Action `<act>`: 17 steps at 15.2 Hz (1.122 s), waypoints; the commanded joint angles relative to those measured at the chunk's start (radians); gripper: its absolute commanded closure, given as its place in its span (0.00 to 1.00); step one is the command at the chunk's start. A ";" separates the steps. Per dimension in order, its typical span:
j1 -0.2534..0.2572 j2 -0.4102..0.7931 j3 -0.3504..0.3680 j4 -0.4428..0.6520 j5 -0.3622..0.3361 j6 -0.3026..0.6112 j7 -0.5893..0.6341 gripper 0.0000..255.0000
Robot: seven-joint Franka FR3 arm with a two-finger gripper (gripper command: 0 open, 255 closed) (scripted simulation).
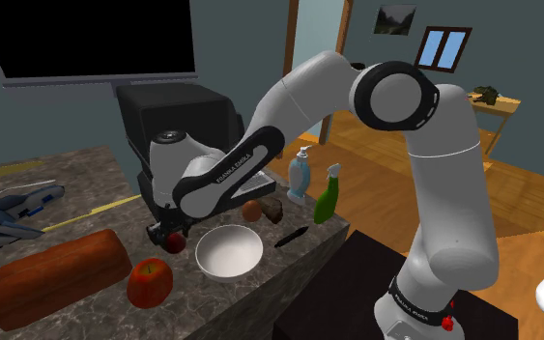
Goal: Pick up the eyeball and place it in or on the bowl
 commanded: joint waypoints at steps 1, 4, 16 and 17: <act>-0.004 -0.015 0.006 0.006 0.010 -0.020 -0.008 1.00; -0.011 -0.040 0.016 0.012 0.025 -0.050 -0.019 1.00; -0.030 -0.127 0.045 0.057 0.081 -0.175 -0.060 1.00; -0.032 -0.133 0.047 0.062 0.085 -0.186 -0.063 1.00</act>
